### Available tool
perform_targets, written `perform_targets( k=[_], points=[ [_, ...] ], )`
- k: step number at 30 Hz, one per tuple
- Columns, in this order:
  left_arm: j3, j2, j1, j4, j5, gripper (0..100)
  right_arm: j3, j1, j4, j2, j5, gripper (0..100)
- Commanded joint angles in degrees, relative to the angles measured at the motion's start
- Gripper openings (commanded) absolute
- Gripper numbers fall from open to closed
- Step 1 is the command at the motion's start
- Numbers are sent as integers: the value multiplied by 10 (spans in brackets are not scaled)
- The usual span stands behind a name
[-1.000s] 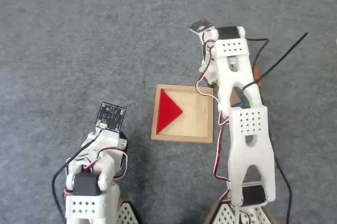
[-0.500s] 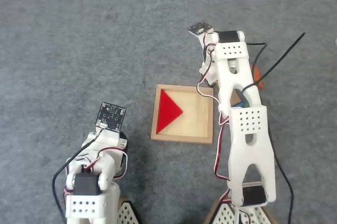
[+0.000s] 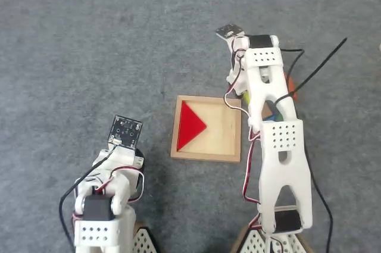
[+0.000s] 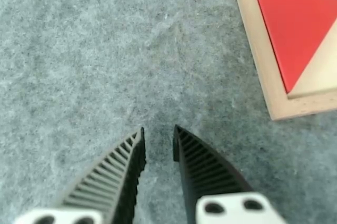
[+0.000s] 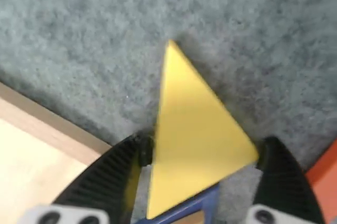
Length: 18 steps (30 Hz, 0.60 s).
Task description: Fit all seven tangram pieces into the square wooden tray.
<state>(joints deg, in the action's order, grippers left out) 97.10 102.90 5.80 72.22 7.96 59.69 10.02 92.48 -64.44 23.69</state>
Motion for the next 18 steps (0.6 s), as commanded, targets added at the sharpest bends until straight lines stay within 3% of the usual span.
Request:
perform_targets(
  k=[1, 11, 18],
  points=[
    [-7, 12, 1, 2, 6, 86, 13, -29, -20, -10, -10, 214],
    [-7, 12, 1, 2, 6, 86, 19, -32, -15, -4, -11, 210],
    [-7, 12, 1, 2, 6, 86, 126, -22, 59, 7, -30, 209]
  ],
)
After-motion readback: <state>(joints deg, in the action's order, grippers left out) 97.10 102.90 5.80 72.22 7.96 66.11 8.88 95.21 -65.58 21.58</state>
